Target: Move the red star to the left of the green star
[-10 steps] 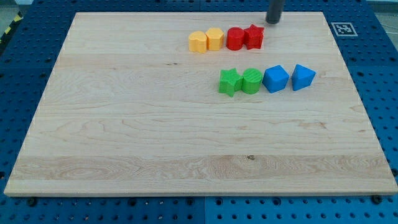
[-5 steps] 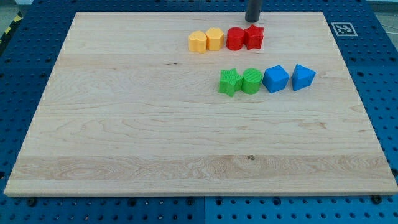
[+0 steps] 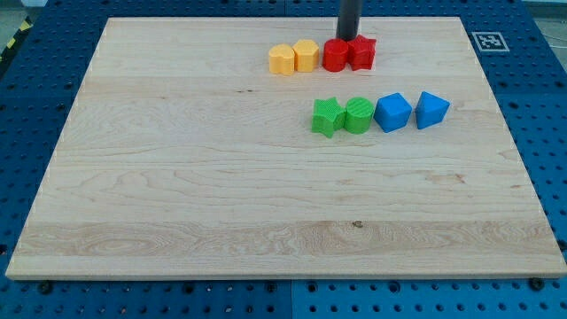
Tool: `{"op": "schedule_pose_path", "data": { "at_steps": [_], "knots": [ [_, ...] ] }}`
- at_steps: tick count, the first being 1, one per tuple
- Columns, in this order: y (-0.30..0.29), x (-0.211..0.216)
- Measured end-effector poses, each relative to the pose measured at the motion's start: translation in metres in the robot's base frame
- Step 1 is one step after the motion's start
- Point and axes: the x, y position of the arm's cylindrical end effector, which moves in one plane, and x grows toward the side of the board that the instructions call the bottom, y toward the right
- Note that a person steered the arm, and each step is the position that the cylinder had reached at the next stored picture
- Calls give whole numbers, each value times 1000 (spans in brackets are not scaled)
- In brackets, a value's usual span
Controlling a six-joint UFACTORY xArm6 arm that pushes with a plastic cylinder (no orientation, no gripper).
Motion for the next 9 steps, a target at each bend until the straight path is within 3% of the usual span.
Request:
{"op": "schedule_pose_path", "data": {
  "at_steps": [1, 3, 4, 6, 9],
  "knots": [
    [10, 19],
    [54, 0],
    [70, 21],
    [40, 47],
    [46, 69]
  ]
}}
